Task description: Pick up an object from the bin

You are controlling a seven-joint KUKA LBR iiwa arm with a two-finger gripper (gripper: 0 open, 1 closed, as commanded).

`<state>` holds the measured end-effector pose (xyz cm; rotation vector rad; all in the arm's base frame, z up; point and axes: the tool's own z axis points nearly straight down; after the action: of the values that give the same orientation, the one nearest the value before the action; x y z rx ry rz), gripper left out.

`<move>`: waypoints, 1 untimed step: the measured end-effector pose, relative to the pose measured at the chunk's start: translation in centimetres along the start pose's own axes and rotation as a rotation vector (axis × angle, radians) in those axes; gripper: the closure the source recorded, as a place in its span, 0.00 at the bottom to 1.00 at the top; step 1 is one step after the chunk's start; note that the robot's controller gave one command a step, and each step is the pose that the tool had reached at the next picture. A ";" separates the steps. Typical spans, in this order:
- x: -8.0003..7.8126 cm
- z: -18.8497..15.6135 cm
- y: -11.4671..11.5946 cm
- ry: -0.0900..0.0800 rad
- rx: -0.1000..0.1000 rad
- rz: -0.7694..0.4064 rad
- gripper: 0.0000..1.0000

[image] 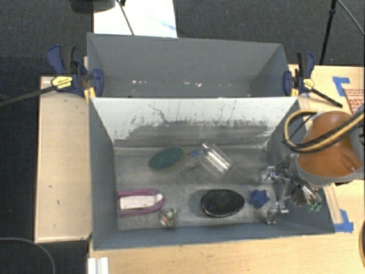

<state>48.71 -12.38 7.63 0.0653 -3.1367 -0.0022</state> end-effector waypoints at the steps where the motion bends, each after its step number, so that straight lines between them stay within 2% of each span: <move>1: -0.2 -0.5 -0.1 -0.007 0.002 -0.006 1.00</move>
Offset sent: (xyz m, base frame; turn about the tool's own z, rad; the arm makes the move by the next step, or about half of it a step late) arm 0.0000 0.0000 0.0000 0.0000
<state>48.92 -12.43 8.10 0.0744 -3.1440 0.0012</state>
